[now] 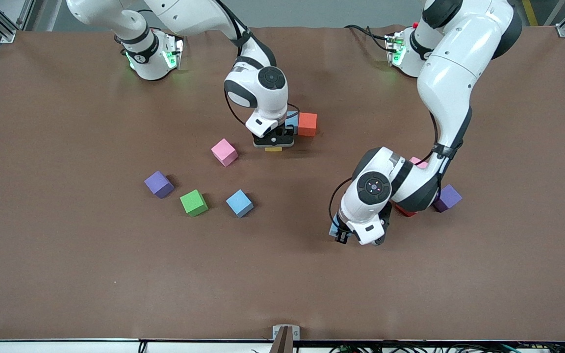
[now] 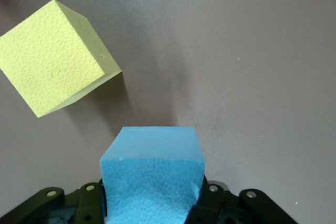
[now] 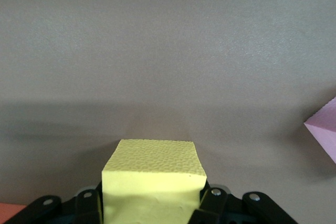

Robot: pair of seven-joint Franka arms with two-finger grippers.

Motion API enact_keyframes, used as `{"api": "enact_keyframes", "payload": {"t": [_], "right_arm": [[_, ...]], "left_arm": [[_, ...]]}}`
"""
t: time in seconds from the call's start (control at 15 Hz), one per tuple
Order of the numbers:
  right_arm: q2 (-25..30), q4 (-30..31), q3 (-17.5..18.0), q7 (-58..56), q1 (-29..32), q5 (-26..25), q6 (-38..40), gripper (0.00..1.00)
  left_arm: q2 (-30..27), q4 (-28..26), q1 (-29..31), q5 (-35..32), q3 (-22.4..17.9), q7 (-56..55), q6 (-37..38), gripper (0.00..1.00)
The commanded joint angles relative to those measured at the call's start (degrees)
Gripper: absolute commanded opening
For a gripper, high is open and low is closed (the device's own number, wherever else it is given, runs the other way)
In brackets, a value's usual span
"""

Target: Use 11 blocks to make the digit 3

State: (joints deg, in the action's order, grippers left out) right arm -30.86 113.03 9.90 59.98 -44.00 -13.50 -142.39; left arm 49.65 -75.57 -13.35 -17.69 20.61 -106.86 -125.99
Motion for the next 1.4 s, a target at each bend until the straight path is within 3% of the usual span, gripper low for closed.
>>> {"api": "enact_keyframes", "payload": {"t": [0.0,0.27,0.33,0.4,0.94,1.34], "right_arm": [[0.54,2.28,-0.05,1.71,-0.82,-0.82,-0.17,0.05],[0.45,2.19,-0.05,1.71,-0.65,-0.82,-0.17,0.08],[0.45,2.10,-0.05,1.71,-0.39,-0.82,-0.17,0.30],[0.45,1.93,-0.05,1.54,-0.30,-0.82,-0.17,0.99],[0.80,0.43,-0.14,1.10,0.49,-0.65,0.53,1.00],[7.20,1.05,0.03,1.18,2.77,0.40,4.22,1.00]], "left_arm": [[-1.31,-0.72,-0.01,0.46,-0.04,-0.01,1.01,0.49],[-1.22,-0.72,-0.01,0.46,-0.04,-0.01,1.01,0.49],[-1.22,-0.72,-0.01,0.46,-0.13,-0.01,1.01,0.49],[-1.22,-0.72,-0.01,0.46,-0.04,-0.01,0.93,0.49],[-1.13,-0.72,-0.01,0.46,-0.13,-0.01,0.93,0.49],[-0.96,-0.72,-0.09,0.46,-0.22,0.08,0.93,0.49]]}}
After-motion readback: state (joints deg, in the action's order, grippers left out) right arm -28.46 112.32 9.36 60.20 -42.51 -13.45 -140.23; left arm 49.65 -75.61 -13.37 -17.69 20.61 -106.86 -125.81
